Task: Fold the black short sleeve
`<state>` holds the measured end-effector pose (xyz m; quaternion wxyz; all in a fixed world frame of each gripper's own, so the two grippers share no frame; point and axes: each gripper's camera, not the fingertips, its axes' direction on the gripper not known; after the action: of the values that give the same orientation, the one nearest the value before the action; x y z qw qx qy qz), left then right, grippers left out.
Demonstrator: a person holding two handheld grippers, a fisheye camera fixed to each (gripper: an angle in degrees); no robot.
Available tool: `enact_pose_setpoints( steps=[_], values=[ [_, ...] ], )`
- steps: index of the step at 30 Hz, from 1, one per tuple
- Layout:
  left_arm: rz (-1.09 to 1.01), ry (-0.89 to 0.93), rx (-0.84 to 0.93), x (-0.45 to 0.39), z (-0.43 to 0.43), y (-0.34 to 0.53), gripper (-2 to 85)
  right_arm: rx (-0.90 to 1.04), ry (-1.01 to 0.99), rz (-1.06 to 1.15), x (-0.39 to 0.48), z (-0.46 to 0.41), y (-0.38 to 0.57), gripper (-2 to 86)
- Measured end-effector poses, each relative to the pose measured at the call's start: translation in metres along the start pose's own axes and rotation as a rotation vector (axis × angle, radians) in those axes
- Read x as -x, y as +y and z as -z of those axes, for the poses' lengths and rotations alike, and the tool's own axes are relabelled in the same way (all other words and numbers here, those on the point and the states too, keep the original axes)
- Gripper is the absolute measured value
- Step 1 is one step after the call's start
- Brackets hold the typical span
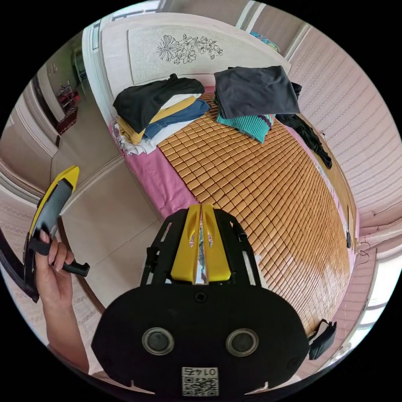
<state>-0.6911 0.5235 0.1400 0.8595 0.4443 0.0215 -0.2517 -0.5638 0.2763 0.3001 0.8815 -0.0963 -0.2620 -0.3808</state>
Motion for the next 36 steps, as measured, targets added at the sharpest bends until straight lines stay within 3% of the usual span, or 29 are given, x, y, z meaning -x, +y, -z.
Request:
enact_pose_setpoints(
  steps=[4,10,18,22,29,33,36],
  values=[
    [-0.016,-0.007,0.004,-0.002,-0.003,0.002,4.8,-0.042,-0.103,0.017,-0.023,-0.005,-0.004,-1.0],
    [-0.084,-0.026,0.018,-0.013,-0.008,0.006,4.6,-0.027,-0.048,0.037,-0.042,-0.016,-0.009,-1.0],
    [-0.410,-0.227,0.020,-0.050,-0.016,0.007,7.2,-0.046,-0.191,0.075,-0.063,-0.016,-0.006,-1.0],
    [-0.518,-0.278,0.027,-0.053,-0.026,0.006,6.4,-0.071,-0.195,0.232,-0.065,-0.014,-0.004,-0.9],
    [-0.383,-0.282,0.038,0.003,-0.077,-0.039,7.0,-0.187,-0.277,0.388,-0.080,-0.008,-0.027,0.4],
    [-0.256,-0.214,0.065,0.043,-0.127,-0.083,12.5,-0.232,-0.312,0.450,-0.080,-0.013,-0.073,13.7],
    [-0.168,-0.149,0.115,0.070,-0.165,-0.110,14.4,-0.192,-0.337,0.483,-0.068,-0.029,-0.114,17.8]
  ],
)
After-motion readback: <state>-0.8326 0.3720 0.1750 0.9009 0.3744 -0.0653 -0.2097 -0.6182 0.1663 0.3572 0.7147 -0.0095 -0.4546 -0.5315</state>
